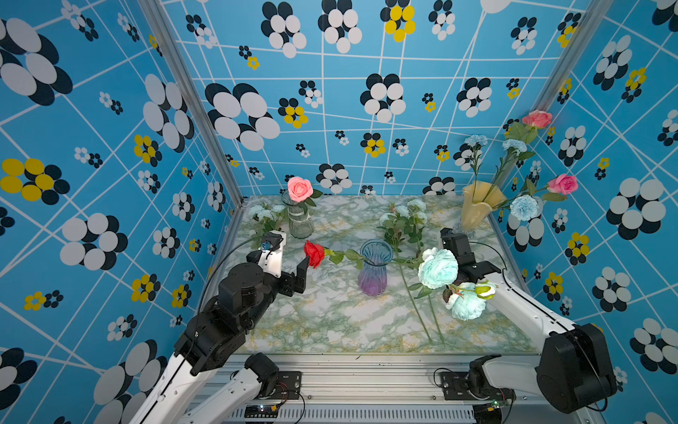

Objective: Pick out blue flowers from the vase
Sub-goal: Place the flower at the center of the board.

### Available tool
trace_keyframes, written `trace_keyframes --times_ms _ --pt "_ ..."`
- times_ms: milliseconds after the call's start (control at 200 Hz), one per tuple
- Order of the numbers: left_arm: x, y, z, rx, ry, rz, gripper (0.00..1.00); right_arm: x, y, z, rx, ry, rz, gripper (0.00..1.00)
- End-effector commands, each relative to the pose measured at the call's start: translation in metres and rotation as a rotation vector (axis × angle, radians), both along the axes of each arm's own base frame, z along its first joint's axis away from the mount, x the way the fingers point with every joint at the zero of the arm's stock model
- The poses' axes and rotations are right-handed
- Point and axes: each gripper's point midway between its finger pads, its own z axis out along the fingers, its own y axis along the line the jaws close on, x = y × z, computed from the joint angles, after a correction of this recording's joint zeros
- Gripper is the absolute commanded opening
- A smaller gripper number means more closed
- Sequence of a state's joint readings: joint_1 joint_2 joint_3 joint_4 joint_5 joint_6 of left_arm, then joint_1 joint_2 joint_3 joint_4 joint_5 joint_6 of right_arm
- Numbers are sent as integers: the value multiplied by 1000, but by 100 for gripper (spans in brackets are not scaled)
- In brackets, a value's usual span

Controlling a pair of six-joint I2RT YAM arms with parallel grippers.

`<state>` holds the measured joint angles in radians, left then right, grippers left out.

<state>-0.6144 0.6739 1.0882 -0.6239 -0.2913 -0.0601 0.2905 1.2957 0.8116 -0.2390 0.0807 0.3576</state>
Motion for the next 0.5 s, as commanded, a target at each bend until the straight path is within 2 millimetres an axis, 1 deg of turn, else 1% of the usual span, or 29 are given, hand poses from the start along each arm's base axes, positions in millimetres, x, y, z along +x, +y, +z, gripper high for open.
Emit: trace_keyframes --times_ms 0,60,105,165,260,290,390,495 --pt "-4 -7 18 40 -16 -60 96 18 -1 9 36 -126 -49 67" --pt "-5 -17 28 34 -19 -109 96 18 -2 2 41 -132 -58 67" --pt "-6 -25 36 27 -25 -149 96 18 -2 3 42 -137 -57 65" --pt "-8 -40 45 20 -28 -209 96 16 -4 6 40 -163 -61 65" --pt "-9 -72 54 33 -30 -313 96 15 -9 9 33 -203 -80 68" --pt "-10 -86 54 50 -31 -350 96 15 -9 9 34 -207 -79 68" --pt "-7 -129 47 121 -37 -440 96 15 -8 8 38 -206 -76 68" --pt "4 -170 25 177 -19 -502 96 14 -8 9 42 -215 -75 69"
